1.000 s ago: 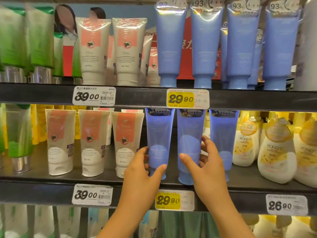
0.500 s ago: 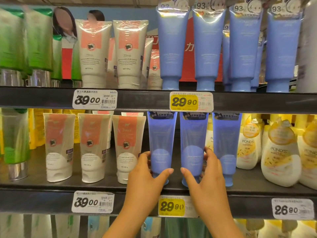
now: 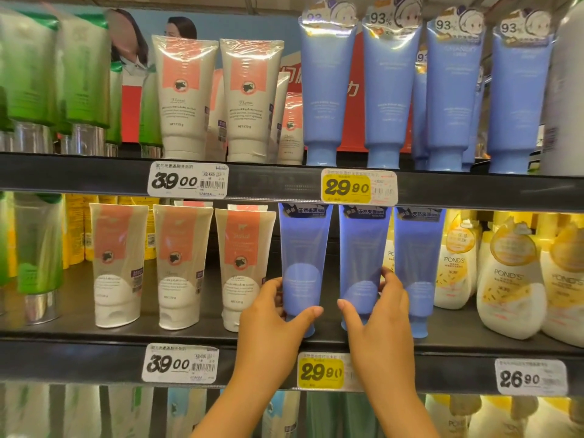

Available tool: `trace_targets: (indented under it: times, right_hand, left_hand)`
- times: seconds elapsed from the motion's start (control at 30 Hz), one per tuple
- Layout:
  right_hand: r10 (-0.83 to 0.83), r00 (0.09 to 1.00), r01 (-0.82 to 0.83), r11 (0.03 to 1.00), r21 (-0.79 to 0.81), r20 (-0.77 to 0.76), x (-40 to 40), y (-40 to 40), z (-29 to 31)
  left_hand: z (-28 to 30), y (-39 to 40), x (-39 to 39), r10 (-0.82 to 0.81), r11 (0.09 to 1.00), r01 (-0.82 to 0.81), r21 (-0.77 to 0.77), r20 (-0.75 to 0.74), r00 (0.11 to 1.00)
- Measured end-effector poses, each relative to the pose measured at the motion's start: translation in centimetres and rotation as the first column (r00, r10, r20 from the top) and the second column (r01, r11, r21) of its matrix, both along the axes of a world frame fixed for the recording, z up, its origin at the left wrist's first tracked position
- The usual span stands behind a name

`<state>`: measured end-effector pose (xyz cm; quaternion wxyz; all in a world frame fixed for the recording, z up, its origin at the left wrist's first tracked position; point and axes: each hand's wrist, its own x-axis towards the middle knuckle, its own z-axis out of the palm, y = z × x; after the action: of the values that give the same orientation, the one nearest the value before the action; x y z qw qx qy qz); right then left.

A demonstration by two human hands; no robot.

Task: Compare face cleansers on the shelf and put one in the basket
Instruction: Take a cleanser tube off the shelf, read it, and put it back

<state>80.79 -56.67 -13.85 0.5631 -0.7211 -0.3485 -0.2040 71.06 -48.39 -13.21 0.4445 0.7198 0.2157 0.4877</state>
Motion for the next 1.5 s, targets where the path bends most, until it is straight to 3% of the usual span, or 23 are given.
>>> trace_targets:
  times: [0.4,0.7,0.87,1.07,1.27,1.5]
  right_hand:
    - [0.020,0.998,-0.022,0.999,-0.037,-0.055,-0.5,-0.8,0.8]
    - [0.181,0.982,-0.173,0.974,0.145,-0.046,-2.3,-3.2,0.1]
    - [0.392,0.901,-0.332,0.899,0.284,-0.187,-3.7,-4.2,-1.2]
    - [0.609,0.704,-0.484,0.787,0.382,-0.365,-6.1,-5.3,-3.7]
    - [0.617,0.612,-0.443,0.786,0.432,-0.495,-7.9,-6.0,-6.0]
    - [0.549,0.623,-0.367,0.834,0.411,-0.557,-9.9,-7.8,-7.8]
  left_hand:
    - [1.0,-1.4,-2.3,-0.139,0.978,0.148,-0.145,0.076,0.987]
    - [-0.3,-3.9,-5.5,-0.288,0.901,0.318,-0.296,0.139,0.947]
    - [-2.5,-5.0,-6.8,-0.360,0.860,0.393,-0.326,0.158,0.919]
    - [-5.8,-5.9,-7.5,-0.410,0.809,0.436,-0.395,0.155,0.899]
    - [-8.3,-6.3,-8.8,-0.448,0.771,0.458,-0.442,0.136,0.884]
    - [-10.6,-7.4,-9.6,-0.502,0.706,0.508,-0.493,0.156,0.851]
